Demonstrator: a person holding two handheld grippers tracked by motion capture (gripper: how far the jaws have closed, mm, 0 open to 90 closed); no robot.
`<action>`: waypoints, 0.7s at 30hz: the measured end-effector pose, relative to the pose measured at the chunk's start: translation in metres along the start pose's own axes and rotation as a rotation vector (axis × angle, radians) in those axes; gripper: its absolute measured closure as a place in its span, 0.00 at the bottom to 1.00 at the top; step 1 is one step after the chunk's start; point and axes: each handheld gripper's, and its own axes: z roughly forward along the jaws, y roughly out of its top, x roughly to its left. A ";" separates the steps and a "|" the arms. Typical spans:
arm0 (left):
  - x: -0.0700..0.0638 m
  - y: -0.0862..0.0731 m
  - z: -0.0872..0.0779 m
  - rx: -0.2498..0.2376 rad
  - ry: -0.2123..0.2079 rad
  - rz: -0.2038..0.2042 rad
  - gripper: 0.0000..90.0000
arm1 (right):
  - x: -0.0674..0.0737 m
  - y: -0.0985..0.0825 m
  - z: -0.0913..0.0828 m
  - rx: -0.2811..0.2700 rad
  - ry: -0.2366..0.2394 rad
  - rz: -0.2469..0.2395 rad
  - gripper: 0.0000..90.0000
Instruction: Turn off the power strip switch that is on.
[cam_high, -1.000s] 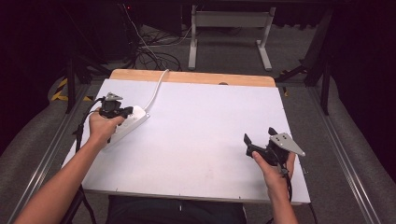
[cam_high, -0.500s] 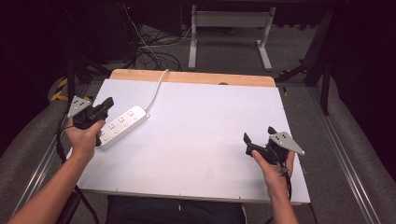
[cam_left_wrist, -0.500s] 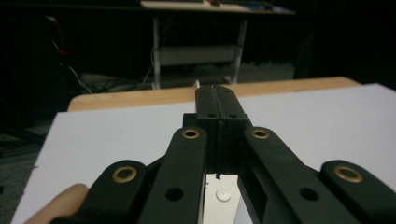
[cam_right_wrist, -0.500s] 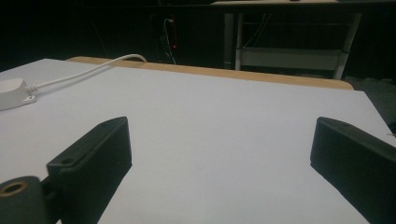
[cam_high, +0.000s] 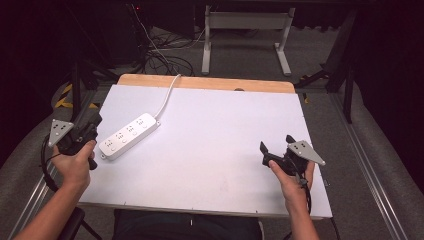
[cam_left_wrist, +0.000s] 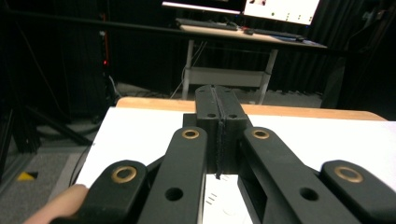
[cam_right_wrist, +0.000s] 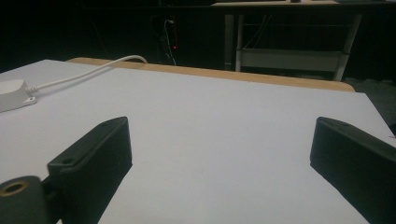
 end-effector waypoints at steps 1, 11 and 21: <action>0.000 0.000 0.001 0.005 0.000 0.003 1.00 | 0.000 0.000 0.000 0.000 0.000 0.000 0.07; -0.007 -0.002 0.006 0.043 -0.027 0.056 0.88 | 0.000 -0.001 -0.002 0.003 -0.003 -0.001 0.07; -0.015 -0.002 0.009 0.121 -0.141 0.109 0.04 | 0.000 0.000 -0.001 0.001 0.001 -0.002 0.07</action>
